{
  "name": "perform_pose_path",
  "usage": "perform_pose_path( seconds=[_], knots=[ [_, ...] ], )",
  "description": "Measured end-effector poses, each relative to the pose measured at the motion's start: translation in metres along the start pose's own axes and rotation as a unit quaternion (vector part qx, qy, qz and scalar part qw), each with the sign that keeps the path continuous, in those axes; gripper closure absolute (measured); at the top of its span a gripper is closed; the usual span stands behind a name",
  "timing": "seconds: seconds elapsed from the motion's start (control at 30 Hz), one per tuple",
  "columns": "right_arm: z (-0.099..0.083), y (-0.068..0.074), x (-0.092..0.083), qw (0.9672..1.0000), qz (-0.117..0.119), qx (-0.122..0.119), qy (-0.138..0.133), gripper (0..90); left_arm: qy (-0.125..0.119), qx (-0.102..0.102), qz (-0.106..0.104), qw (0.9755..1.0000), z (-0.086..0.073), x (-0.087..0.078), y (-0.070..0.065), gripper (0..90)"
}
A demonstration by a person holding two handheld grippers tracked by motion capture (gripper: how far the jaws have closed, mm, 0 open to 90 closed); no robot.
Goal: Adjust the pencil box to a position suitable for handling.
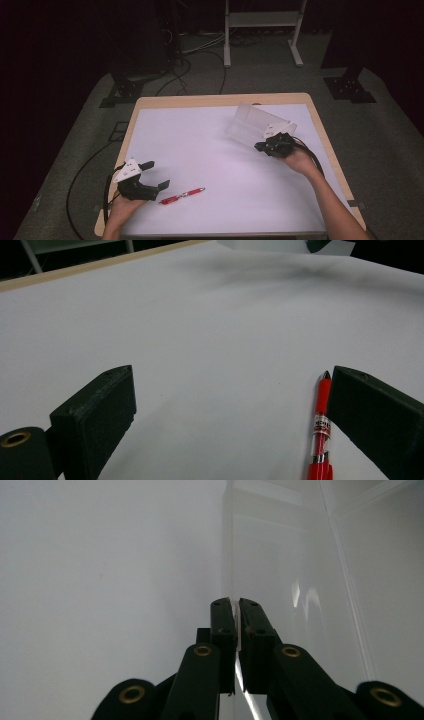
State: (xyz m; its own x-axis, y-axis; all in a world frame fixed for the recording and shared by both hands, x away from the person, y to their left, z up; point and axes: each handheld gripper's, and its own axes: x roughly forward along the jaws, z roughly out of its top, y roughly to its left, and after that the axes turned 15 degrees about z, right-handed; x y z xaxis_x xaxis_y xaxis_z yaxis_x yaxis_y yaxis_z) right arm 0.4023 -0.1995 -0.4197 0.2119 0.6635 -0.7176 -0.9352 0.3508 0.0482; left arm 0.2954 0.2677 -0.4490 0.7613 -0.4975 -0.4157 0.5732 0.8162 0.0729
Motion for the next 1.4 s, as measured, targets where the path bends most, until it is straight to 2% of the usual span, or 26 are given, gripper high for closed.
perform_pose_path(
  seconds=[0.33, 0.73, 1.0, 1.23, 1.4],
  knots=[
    [0.003, 0.025, 0.0, 0.9992, 0.023, -0.029, -0.012, 85.5, 0.001, 0.0, -0.002, 1.0, 0.0, 0.0, 0.0, 5.2],
    [0.005, 0.048, 0.007, 0.9976, 0.049, -0.049, -0.008, 85.4, 0.002, -0.001, -0.004, 1.0, 0.0, 0.0, 0.0, 5.2],
    [0.009, 0.066, 0.014, 0.9953, 0.069, -0.069, -0.003, 85.3, 0.004, -0.001, -0.006, 1.0, 0.0, 0.001, 0.0, 5.2],
    [0.011, 0.077, 0.023, 0.9935, 0.082, -0.078, 0.004, 85.2, 0.006, -0.001, -0.009, 0.9999, 0.0, 0.001, -0.001, 5.2],
    [0.011, 0.079, 0.03, 0.9931, 0.087, -0.078, 0.012, 85.2, 0.007, -0.001, -0.011, 0.9999, 0.0, 0.002, -0.001, 5.2]
  ],
)
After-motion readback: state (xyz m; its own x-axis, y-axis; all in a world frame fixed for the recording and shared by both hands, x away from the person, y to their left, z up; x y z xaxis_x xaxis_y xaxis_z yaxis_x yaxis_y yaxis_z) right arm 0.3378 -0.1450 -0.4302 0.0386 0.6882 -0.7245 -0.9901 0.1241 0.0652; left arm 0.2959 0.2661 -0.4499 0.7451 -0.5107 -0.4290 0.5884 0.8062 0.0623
